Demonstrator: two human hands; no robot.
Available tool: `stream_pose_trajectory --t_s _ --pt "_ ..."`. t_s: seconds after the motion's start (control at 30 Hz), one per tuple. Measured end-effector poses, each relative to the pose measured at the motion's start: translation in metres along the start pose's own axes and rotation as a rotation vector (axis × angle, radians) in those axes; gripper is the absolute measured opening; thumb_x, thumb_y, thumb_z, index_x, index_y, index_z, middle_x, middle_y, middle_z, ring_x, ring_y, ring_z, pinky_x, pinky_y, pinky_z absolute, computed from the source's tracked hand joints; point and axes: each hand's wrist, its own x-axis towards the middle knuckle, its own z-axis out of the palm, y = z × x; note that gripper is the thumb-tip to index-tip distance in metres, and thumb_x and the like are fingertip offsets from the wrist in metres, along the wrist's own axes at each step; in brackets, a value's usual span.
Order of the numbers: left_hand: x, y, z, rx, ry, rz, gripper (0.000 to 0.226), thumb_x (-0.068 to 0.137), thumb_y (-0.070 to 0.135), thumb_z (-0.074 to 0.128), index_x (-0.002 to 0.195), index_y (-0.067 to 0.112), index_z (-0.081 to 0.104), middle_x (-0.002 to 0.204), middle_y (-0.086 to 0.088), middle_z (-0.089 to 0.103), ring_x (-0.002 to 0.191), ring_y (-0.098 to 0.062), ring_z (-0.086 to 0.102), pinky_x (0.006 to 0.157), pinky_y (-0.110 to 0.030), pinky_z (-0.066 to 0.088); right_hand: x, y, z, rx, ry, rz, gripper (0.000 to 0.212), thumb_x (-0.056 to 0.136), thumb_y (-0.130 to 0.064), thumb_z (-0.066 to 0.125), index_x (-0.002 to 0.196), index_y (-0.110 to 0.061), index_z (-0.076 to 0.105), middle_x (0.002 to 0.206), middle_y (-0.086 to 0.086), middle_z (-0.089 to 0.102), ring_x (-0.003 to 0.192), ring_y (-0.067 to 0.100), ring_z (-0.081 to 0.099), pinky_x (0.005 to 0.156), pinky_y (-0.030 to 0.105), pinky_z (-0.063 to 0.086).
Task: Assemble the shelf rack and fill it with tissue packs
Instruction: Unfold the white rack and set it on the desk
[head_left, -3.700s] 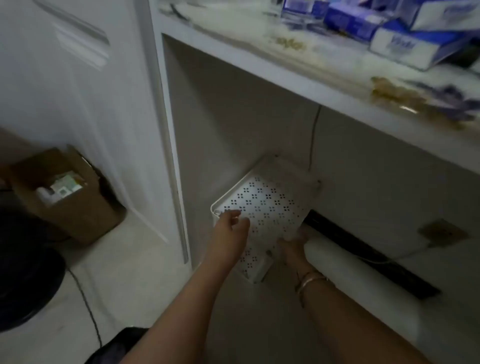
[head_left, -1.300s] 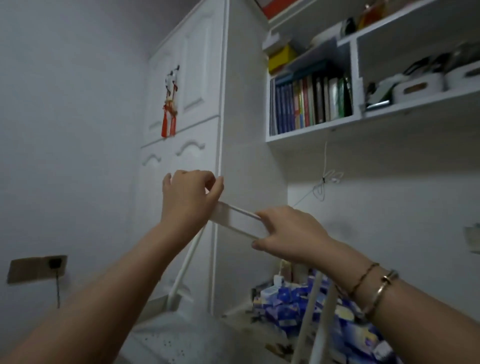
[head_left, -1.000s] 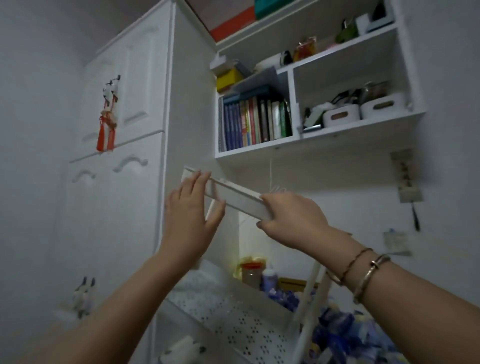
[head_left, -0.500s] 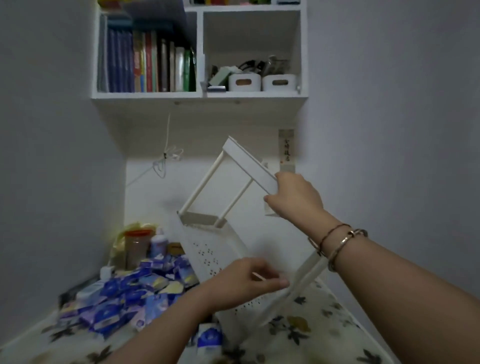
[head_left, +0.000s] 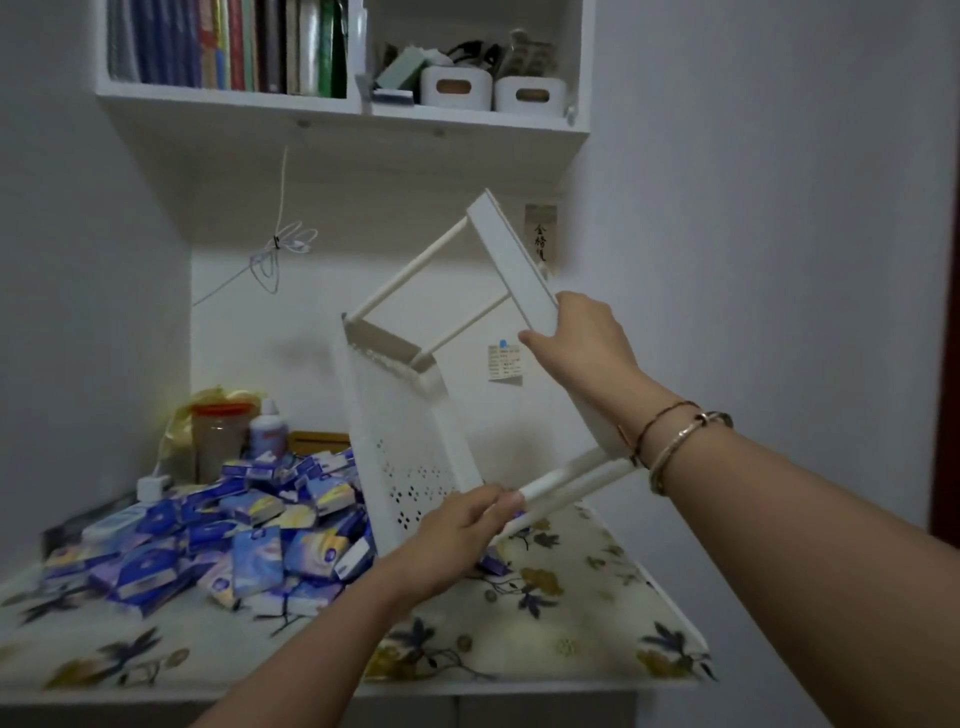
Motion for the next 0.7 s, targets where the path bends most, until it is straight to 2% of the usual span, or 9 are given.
stream_pose_trajectory --t_s 0.13,0.23,0.37,0.43,0.47,0.53,0.6,0.67,0.7 --pt "0.007 0.001 -0.002 -0.082 0.225 -0.047 0.048 0.078 0.076 0.037 0.062 0.034 0.052 0.061 0.008 0.042 0.057 -0.005 0.044 0.061 -0.024 0.037 -0.005 -0.003 -0.003 0.014 -0.062 -0.076 0.026 0.087 -0.021 0.056 0.108 -0.01 0.048 0.098 0.006 0.057 0.083 0.027 0.055 0.062 0.032 0.041" --pt "0.014 0.004 -0.015 -0.123 0.372 -0.08 0.062 0.078 0.077 0.041 0.074 0.017 0.057 0.067 0.003 0.049 0.067 -0.014 0.049 0.073 -0.034 0.039 -0.012 0.003 -0.006 0.013 -0.079 -0.127 0.025 0.088 -0.025 0.055 0.108 -0.012 0.049 0.096 0.004 0.059 0.08 0.023 0.057 0.056 0.03 0.042" --pt "0.016 0.014 -0.027 -0.046 0.448 -0.079 0.059 0.084 0.071 0.038 0.068 0.018 0.059 0.065 0.004 0.052 0.064 -0.013 0.049 0.082 -0.038 0.035 -0.025 0.019 -0.012 0.223 -0.031 -0.125 0.024 0.089 -0.032 0.058 0.101 -0.011 0.055 0.089 0.002 0.058 0.069 0.015 0.052 0.052 0.024 0.039" --pt "0.019 0.018 -0.031 -0.014 0.497 -0.114 0.054 0.092 0.062 0.038 0.074 0.019 0.065 0.071 0.004 0.06 0.077 -0.017 0.053 0.09 -0.041 0.037 -0.033 0.029 -0.015 0.308 -0.02 -0.156 0.02 0.092 -0.031 0.057 0.103 -0.015 0.055 0.091 0.0 0.059 0.071 0.013 0.053 0.053 0.017 0.04" --pt "0.02 0.02 -0.033 0.009 0.515 -0.124 0.052 0.093 0.06 0.036 0.074 0.022 0.066 0.072 0.006 0.06 0.085 -0.019 0.052 0.091 -0.04 0.034 -0.039 0.032 -0.016 0.329 -0.03 -0.17 0.022 0.093 -0.029 0.055 0.113 -0.019 0.054 0.1 -0.001 0.059 0.079 0.013 0.055 0.058 0.016 0.041" --pt "0.02 0.028 -0.031 0.058 0.522 -0.146 0.051 0.096 0.057 0.034 0.078 0.022 0.067 0.072 0.008 0.053 0.094 -0.02 0.041 0.088 -0.036 0.026 -0.048 0.043 -0.016 0.287 -0.01 -0.203 0.039 0.095 -0.027 0.054 0.132 -0.022 0.046 0.119 -0.003 0.055 0.102 0.013 0.051 0.078 0.02 0.04" --pt "0.022 0.032 -0.023 0.065 0.509 -0.152 0.054 0.096 0.055 0.033 0.086 0.015 0.068 0.072 0.008 0.047 0.097 -0.019 0.034 0.089 -0.032 0.02 -0.053 0.056 -0.013 0.207 0.041 -0.248 0.049 0.095 -0.026 0.054 0.141 -0.021 0.039 0.134 -0.003 0.049 0.123 0.017 0.042 0.1 0.027 0.034" --pt "0.025 0.034 -0.013 0.074 0.497 -0.155 0.056 0.096 0.057 0.033 0.081 0.015 0.066 0.07 0.007 0.048 0.103 -0.019 0.036 0.091 -0.032 0.019 -0.057 0.071 -0.013 0.188 0.027 -0.247 0.052 0.095 -0.022 0.053 0.143 -0.024 0.034 0.146 -0.001 0.04 0.139 0.018 0.028 0.116 0.035 0.023" --pt "0.026 0.035 -0.009 0.076 0.504 -0.163 0.056 0.095 0.058 0.033 0.078 0.016 0.065 0.07 0.006 0.048 0.104 -0.019 0.037 0.093 -0.033 0.02 -0.059 0.078 -0.013 0.173 0.011 -0.24 0.054 0.095 -0.019 0.052 0.144 -0.024 0.032 0.15 0.001 0.035 0.144 0.016 0.02 0.12 0.034 0.014"
